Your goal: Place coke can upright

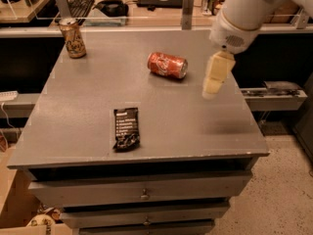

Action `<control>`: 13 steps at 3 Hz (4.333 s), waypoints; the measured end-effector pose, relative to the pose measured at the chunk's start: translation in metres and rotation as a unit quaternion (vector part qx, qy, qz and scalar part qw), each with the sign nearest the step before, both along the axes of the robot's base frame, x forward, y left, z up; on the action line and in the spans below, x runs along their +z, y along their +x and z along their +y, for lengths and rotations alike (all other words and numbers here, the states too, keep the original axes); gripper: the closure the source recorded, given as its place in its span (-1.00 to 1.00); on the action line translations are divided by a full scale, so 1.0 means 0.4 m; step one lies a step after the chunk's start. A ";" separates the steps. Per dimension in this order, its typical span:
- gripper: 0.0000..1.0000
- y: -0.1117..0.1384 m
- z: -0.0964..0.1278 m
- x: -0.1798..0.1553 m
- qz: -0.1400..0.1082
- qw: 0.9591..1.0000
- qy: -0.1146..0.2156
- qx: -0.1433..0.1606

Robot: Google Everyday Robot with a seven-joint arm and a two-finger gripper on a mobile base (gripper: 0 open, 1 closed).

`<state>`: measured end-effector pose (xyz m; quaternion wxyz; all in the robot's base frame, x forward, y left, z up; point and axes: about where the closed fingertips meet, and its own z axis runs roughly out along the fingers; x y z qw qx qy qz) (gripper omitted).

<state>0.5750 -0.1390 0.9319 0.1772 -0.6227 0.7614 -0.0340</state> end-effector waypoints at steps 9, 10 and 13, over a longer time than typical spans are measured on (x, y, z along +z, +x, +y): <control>1.00 0.356 0.327 -0.011 0.031 0.982 0.169 -0.075; 1.00 0.300 0.311 0.088 0.001 0.966 0.256 -0.025; 1.00 0.170 0.235 0.184 -0.029 0.857 0.511 0.063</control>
Offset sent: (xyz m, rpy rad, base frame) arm 0.1484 0.0949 -0.0452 0.0800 0.0656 -0.1076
